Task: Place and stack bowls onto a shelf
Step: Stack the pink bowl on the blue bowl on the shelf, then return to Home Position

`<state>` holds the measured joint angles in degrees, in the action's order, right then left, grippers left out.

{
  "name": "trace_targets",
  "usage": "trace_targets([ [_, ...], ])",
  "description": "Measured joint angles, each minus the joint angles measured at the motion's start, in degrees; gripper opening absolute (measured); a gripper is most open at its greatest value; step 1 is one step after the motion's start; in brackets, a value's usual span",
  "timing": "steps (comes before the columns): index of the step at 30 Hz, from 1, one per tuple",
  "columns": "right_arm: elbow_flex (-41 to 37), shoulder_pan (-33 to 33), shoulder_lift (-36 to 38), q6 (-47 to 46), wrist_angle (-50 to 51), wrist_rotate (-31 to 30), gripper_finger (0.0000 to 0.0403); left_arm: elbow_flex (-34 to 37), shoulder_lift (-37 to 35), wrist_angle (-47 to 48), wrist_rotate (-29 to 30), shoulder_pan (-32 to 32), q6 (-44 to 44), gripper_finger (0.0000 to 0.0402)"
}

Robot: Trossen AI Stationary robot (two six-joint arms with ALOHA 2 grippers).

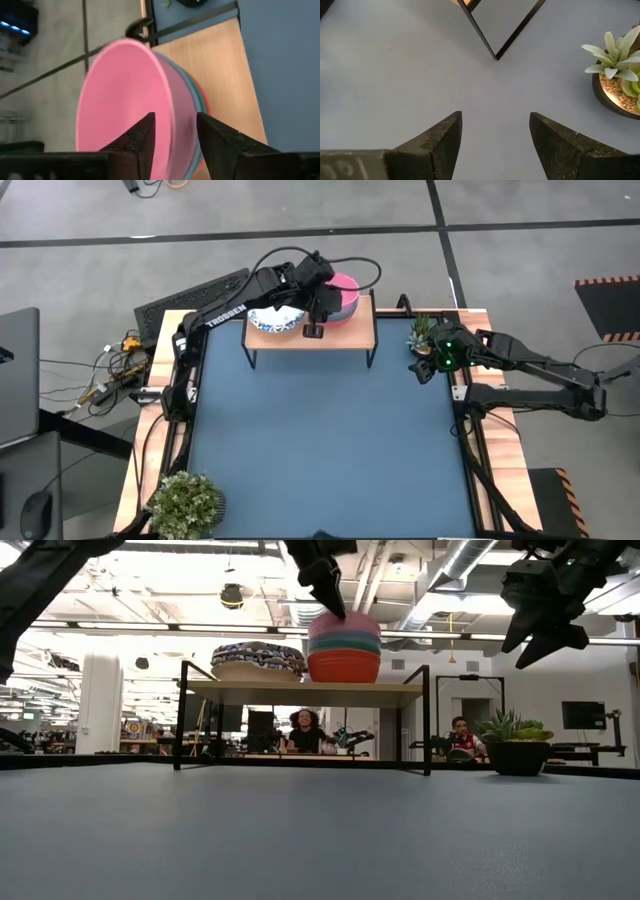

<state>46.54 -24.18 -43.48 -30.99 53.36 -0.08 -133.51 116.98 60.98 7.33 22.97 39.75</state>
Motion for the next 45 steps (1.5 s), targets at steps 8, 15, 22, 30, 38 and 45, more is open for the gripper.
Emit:
trace_targets([
  [8, 0.0, 0.0, 0.0, 0.1, -0.1, 0.0, 0.0260, 0.0, -2.3, -0.4, 4.0, -3.2, -3.4, 0.0135],
  [15, 0.0, 0.0, 0.0, 3.8, 1.9, 0.0, 0.0260, 0.0, -7.8, -5.3, -2.6, -7.6, -16.6, 0.0135],
  [22, -0.1, 2.9, 2.2, 20.0, -21.4, 10.9, 0.0260, 0.9, -17.5, -5.8, -5.2, -13.2, -27.1, 0.0135],
  [30, -0.1, 0.9, 12.5, 23.1, -29.7, 13.1, 0.0260, 21.7, -38.9, -12.1, 4.1, -23.9, -33.0, 0.0135],
  [38, -4.7, -3.4, 30.1, 22.1, -28.0, 13.7, 0.0260, 67.8, -66.4, -39.7, 22.7, -35.3, -42.9, 0.0135],
  [45, -15.1, -2.4, 43.3, 16.5, -28.8, 14.0, 0.0260, 99.7, -80.6, -69.4, 13.2, -37.2, -51.0, 0.0135],
])
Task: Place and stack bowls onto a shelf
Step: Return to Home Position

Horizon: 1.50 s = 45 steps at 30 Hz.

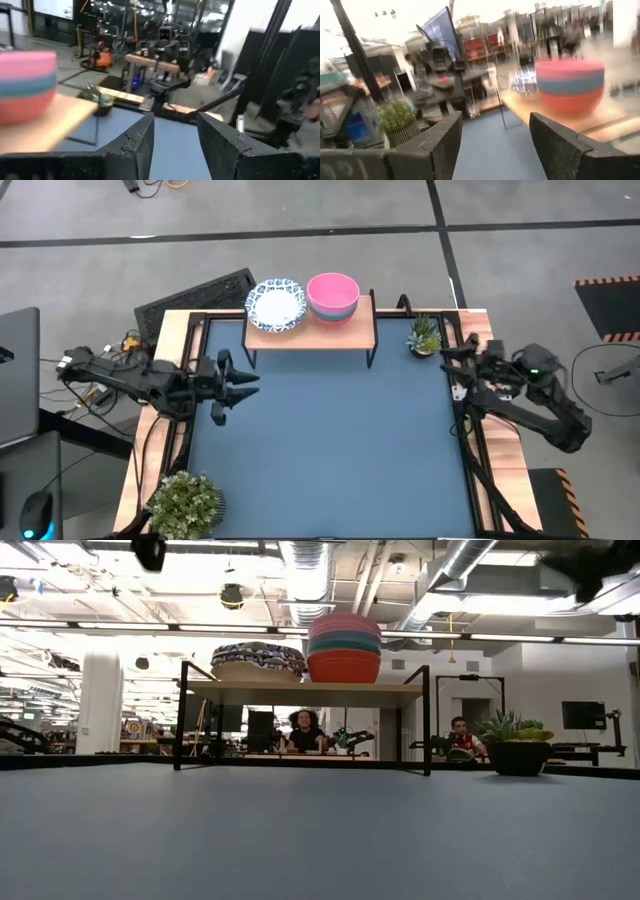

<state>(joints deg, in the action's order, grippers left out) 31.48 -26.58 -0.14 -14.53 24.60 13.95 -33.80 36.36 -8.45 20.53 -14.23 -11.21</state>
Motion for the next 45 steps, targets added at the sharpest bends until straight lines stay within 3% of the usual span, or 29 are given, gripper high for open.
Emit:
trace_targets([
  [3, -1.4, 1.0, -0.8, -0.2, 2.9, 1.4, 0.0260, 8.8, -4.4, -5.8, -0.5, -0.1, -3.4, 0.0135],
  [6, -2.4, 1.4, -2.0, 0.9, -1.9, 2.1, 0.0260, 15.5, -8.4, -8.3, -1.4, -0.5, -5.8, 0.0135],
  [14, -10.3, 2.1, -0.1, 2.5, -8.3, 1.1, 0.0260, 27.6, -17.8, -13.7, -5.0, -2.9, -9.0, 0.0135],
  [19, -18.7, 2.8, -0.1, 0.4, -23.0, 1.2, 0.0260, 32.6, -22.9, -15.0, -4.9, -4.8, -8.0, 0.0135],
  [25, -25.9, 4.1, -0.1, -0.6, -32.3, 1.2, 0.0260, 33.2, -26.6, -10.2, -4.3, -5.8, -6.4, 0.0135],
  [31, -31.0, 5.8, -0.1, -0.6, -34.7, 1.1, 0.0260, 33.2, -27.8, -6.8, -4.7, -5.8, -5.2, 0.0135],
  [37, -31.0, 6.4, -0.2, -0.2, -28.8, 0.9, 0.0260, 33.2, -27.8, -3.1, -4.6, -5.8, -4.4, 0.0135],
  [45, -31.0, 7.6, -0.8, -5.0, -28.1, 0.9, 0.0260, 33.2, -27.8, -2.4, -2.5, -5.8, -1.9, 0.0135],
])
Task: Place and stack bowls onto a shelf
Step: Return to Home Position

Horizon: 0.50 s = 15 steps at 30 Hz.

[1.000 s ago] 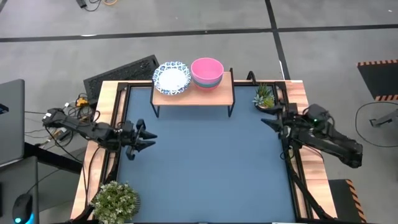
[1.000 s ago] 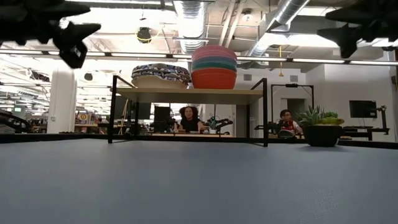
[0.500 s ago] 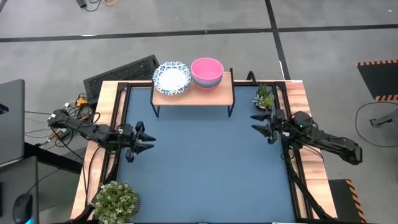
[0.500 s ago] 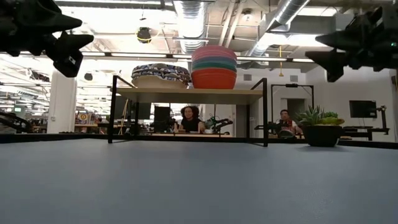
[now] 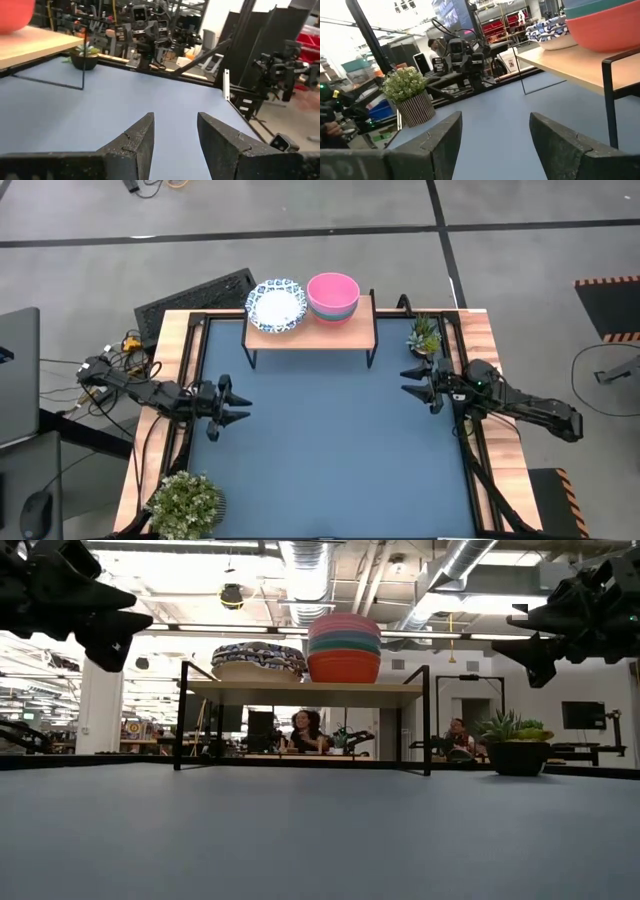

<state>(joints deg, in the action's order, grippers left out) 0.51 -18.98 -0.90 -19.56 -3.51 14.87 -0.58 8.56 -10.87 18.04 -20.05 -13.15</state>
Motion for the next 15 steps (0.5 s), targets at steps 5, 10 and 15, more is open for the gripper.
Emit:
trace_targets([
  [5, 0.0, 0.0, 0.0, -0.1, 0.2, 0.0, 0.0260, 0.0, 0.0, 0.5, 0.4, 0.0, -4.2, 0.0135],
  [10, 0.0, 0.0, 0.0, -0.1, 0.3, 0.0, 0.0260, 0.0, 0.0, 2.3, 0.3, 0.0, -5.0, 0.0135],
  [15, -0.1, 0.0, 0.0, 0.0, 0.4, 0.0, 0.0260, 0.0, 0.0, 6.3, 0.3, 0.0, -3.7, 0.0135],
])
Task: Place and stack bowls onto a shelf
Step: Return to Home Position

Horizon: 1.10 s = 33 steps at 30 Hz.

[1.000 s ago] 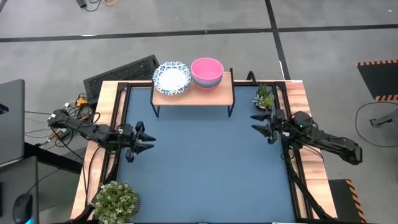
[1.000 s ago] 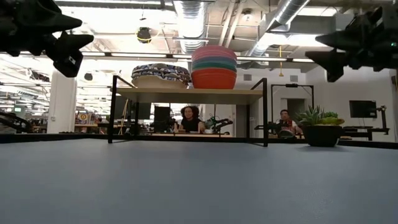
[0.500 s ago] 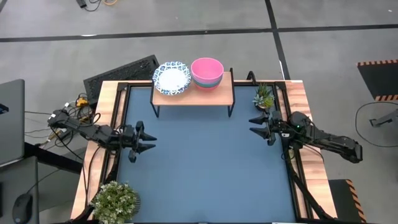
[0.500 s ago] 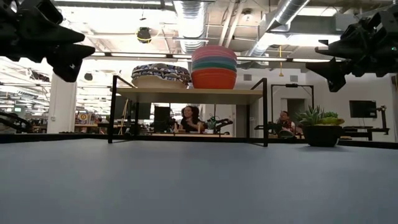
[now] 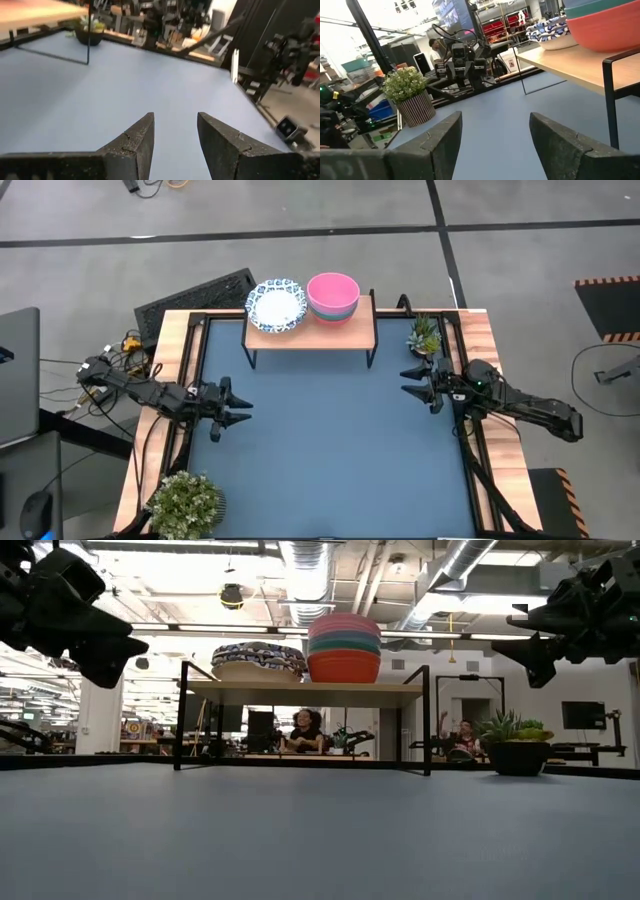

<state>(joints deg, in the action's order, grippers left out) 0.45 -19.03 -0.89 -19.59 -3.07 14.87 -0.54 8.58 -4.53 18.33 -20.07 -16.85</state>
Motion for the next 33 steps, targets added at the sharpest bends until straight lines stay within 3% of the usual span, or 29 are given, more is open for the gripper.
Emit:
trace_targets([
  [33, -0.1, 0.0, 0.0, 0.0, 0.1, 0.0, 0.0260, -0.6, 0.0, 2.6, -1.4, 0.0, -0.3, 0.0135],
])
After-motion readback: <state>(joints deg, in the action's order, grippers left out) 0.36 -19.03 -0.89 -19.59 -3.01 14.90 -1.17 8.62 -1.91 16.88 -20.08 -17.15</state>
